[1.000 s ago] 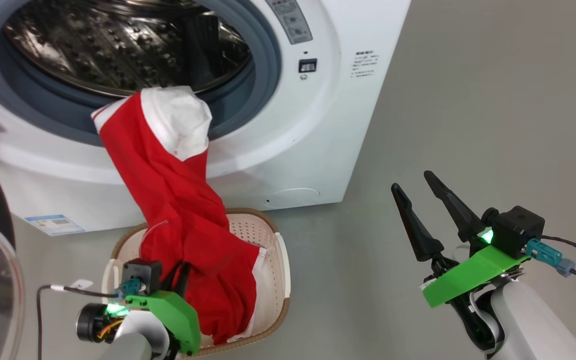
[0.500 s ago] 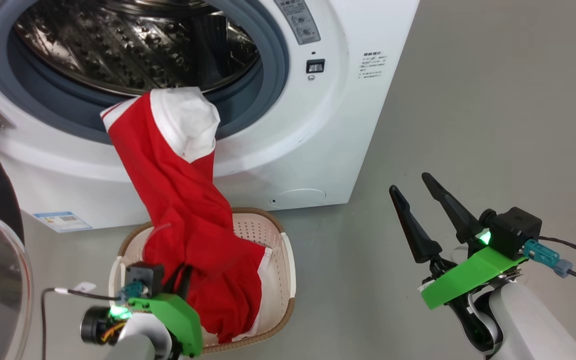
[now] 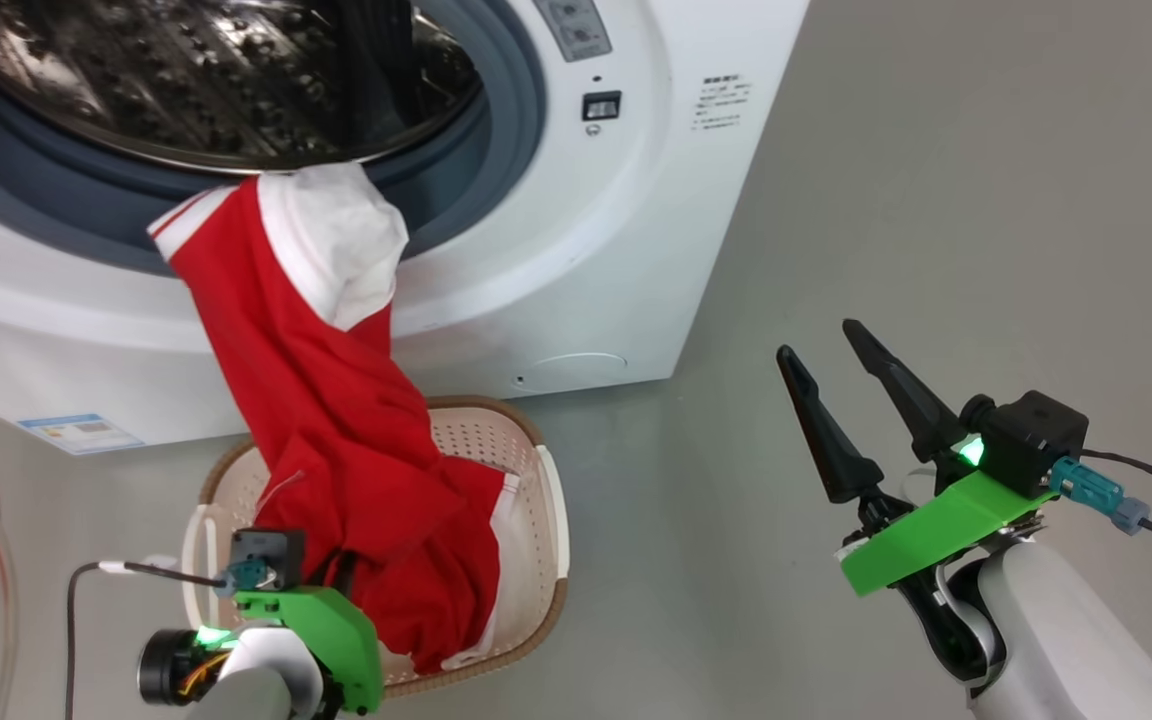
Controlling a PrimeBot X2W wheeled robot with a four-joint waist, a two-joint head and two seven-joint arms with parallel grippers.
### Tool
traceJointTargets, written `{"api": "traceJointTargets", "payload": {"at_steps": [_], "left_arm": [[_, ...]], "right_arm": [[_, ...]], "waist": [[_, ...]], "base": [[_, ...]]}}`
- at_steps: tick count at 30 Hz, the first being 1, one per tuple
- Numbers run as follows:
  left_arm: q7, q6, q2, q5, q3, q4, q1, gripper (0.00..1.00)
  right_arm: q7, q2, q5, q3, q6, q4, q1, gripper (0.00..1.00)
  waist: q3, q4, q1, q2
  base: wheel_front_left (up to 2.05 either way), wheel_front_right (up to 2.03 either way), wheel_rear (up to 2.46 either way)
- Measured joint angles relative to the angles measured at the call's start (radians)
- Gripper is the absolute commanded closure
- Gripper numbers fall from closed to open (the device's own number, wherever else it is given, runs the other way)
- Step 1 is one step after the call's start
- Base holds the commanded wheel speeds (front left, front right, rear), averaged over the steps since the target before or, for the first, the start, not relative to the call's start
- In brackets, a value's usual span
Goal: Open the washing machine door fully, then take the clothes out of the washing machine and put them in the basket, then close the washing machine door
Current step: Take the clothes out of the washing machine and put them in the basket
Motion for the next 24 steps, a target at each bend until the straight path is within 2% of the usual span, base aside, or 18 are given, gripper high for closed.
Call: {"api": "traceJointTargets", "payload": {"at_steps": [8, 9, 10, 11, 12, 24], "left_arm": [[-0.006, -0.021, -0.007, -0.02, -0.002, 0.072, -0.013, 1.0], [-0.005, -0.024, -0.007, -0.02, -0.003, 0.078, -0.015, 0.95], [-0.005, -0.024, -0.007, -0.02, -0.003, 0.082, -0.019, 0.61], [-0.005, -0.024, -0.007, -0.022, -0.004, 0.083, -0.023, 0.09], [-0.006, -0.024, -0.008, -0.026, -0.004, 0.084, -0.025, 0.0], [-0.011, -0.033, -0.013, -0.046, -0.011, 0.099, -0.027, 0.0]], "right_arm": [[0.0, 0.001, 0.0, -0.002, 0.0, -0.001, -0.001, 0.0], [0.0, 0.001, 0.0, -0.002, 0.0, -0.001, -0.001, 0.0], [0.0, 0.001, 0.0, -0.003, 0.0, -0.001, -0.001, 0.0], [0.0, 0.001, 0.0, -0.003, 0.0, -0.001, -0.001, 0.0], [0.0, 0.001, 0.0, -0.003, 0.0, -0.001, -0.001, 0.0], [0.0, 0.003, 0.0, -0.005, 0.0, 0.0, -0.001, 0.0]], "waist": [[0.022, -0.025, 0.0, 0.0], [0.023, -0.026, 0.0, 0.0], [0.024, -0.027, -0.0001, 0.0], [0.024, -0.028, 0.0, 0.0], [0.024, -0.027, 0.0, 0.0], [0.012, -0.017, 0.0, 0.0]], "base": [[0.0, 0.0, 0.0], [0.0, 0.0, 0.0], [0.0, 0.0, 0.0], [0.0, 0.0, 0.0], [0.0, 0.0, 0.0], [0.0, 0.0, 0.0]]}}
